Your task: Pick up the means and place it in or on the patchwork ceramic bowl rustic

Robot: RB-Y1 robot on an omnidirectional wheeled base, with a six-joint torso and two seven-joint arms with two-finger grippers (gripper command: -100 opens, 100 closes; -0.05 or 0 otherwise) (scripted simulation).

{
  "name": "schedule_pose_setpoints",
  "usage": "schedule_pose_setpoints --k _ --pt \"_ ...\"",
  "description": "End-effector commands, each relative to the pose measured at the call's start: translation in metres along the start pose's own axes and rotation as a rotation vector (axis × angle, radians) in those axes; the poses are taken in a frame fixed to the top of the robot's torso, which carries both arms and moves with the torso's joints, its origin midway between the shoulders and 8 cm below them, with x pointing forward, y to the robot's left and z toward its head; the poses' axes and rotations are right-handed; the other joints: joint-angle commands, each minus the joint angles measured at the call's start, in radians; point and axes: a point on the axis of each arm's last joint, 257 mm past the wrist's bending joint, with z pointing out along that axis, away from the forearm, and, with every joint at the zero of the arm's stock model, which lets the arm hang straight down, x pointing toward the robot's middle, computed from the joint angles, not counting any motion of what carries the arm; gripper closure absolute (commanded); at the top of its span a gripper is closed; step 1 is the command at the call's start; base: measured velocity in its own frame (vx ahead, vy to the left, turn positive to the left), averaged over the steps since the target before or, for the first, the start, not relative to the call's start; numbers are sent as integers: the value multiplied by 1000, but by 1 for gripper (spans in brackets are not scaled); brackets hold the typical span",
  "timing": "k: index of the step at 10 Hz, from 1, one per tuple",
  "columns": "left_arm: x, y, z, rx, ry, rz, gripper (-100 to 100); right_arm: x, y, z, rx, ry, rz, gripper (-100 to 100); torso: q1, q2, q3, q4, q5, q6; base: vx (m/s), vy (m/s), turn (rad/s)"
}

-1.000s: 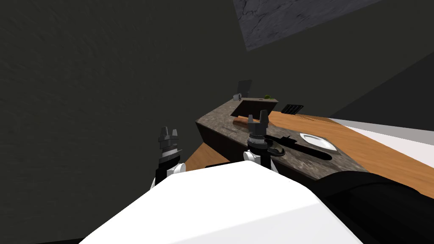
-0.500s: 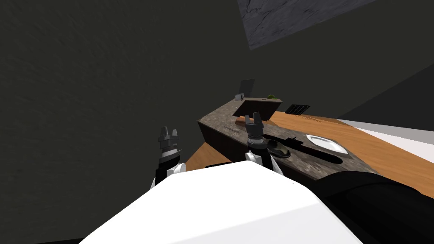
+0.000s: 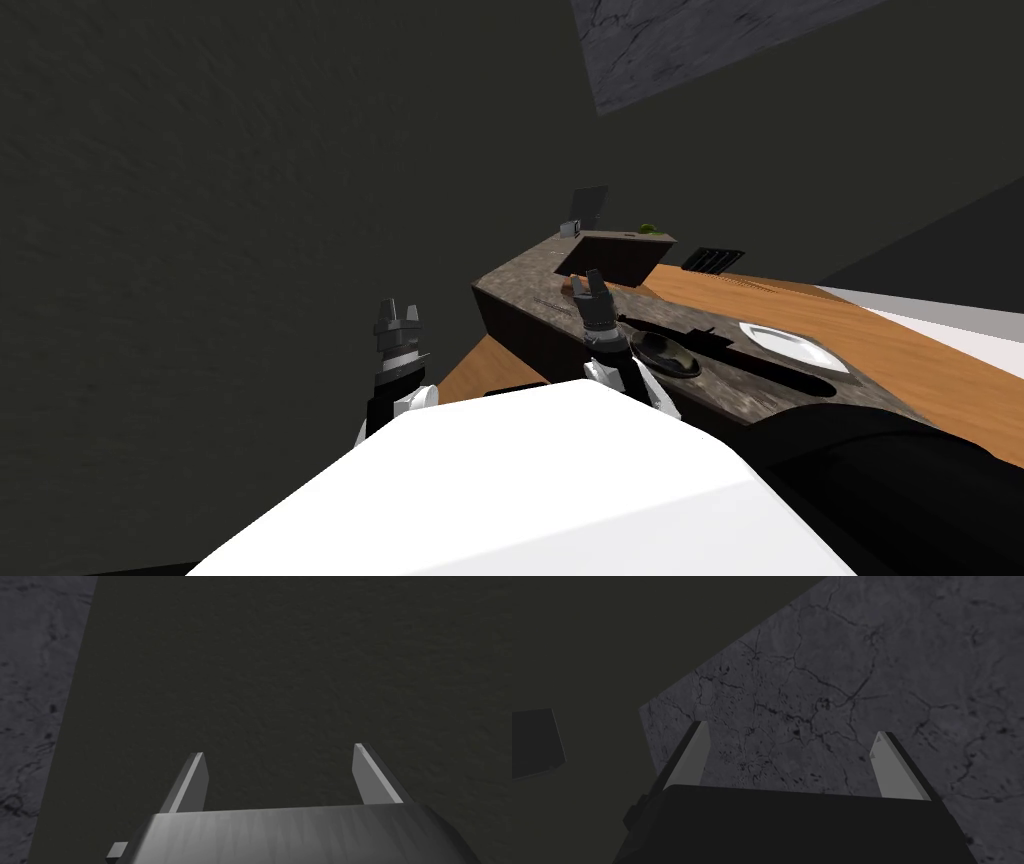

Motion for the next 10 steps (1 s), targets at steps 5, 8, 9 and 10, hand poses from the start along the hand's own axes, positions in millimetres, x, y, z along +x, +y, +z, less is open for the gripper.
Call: schedule_pose_setpoints --k 5,8,9,10 --pt "0 0 0 0 0 0 0 26 -18 -9 23 172 5 -100 1 0 0 0 0 0 3 63 78" --pt "0 0 0 0 0 0 0 36 -25 -15 34 254 -3 -100 1 0 0 0 0 0 2 61 68" --pt "0 0 0 0 0 0 0 42 -34 -20 49 296 -1 -100 1 0 0 0 0 0 3 77 146" --pt "0 0 0 0 0 0 0 43 -34 -21 49 318 -7 -100 2 0 0 0 0 0 5 64 56"
